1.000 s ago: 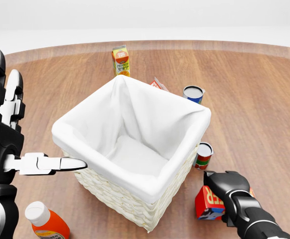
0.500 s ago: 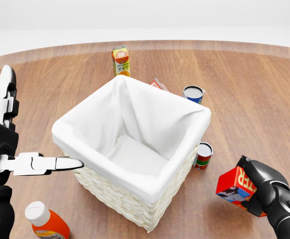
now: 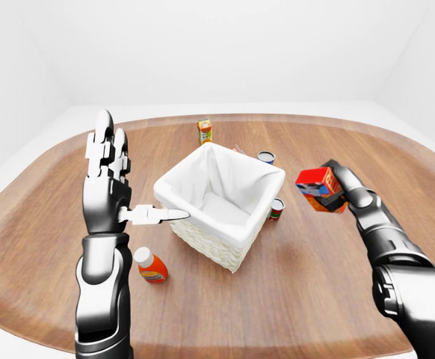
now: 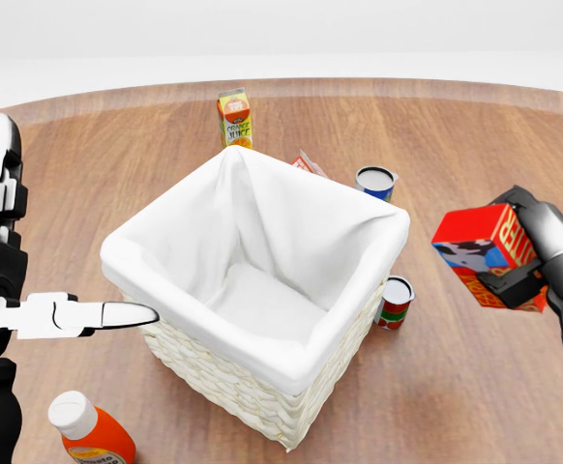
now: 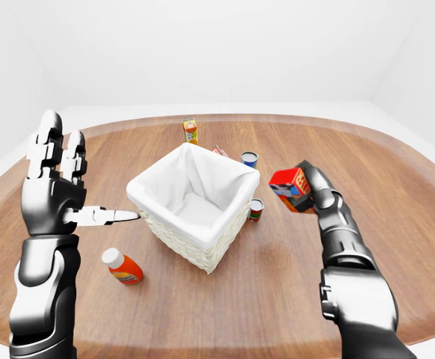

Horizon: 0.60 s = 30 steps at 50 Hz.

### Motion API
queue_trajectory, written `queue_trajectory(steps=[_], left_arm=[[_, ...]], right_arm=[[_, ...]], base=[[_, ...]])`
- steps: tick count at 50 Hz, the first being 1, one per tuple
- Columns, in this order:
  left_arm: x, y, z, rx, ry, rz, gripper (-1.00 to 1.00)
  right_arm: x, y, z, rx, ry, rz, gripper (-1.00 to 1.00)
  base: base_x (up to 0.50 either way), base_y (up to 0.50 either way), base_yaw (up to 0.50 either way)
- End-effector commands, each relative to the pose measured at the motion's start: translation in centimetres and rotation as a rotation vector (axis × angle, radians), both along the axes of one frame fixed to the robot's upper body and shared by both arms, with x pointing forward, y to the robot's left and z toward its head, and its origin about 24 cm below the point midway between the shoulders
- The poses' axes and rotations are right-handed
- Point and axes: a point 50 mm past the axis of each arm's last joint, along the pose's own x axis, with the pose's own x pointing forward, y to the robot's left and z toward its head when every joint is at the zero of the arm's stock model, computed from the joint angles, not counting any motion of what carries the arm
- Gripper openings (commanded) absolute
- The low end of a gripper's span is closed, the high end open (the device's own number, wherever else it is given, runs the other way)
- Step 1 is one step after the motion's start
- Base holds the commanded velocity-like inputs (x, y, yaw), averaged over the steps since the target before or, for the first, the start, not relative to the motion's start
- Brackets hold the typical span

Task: Pick up the butter and put it in the basket.

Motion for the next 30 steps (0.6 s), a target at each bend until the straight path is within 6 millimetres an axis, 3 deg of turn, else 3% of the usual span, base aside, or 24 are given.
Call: queue_trajectory(steps=[1,30], left_arm=[[0.0,0.0,0.0,0.001,0.000,0.001,1.00],[-0.1,0.1,0.1,0.001,-0.004,0.007,1.00]], right_arm=[[2.2,1.1,7.0,0.156,-0.294,0.034,-1.00],[4.4,9.1,14.9,0.332,-0.592,0.270,-1.00]], base=[[0.00,0.00,0.00],[0.00,0.00,0.00]])
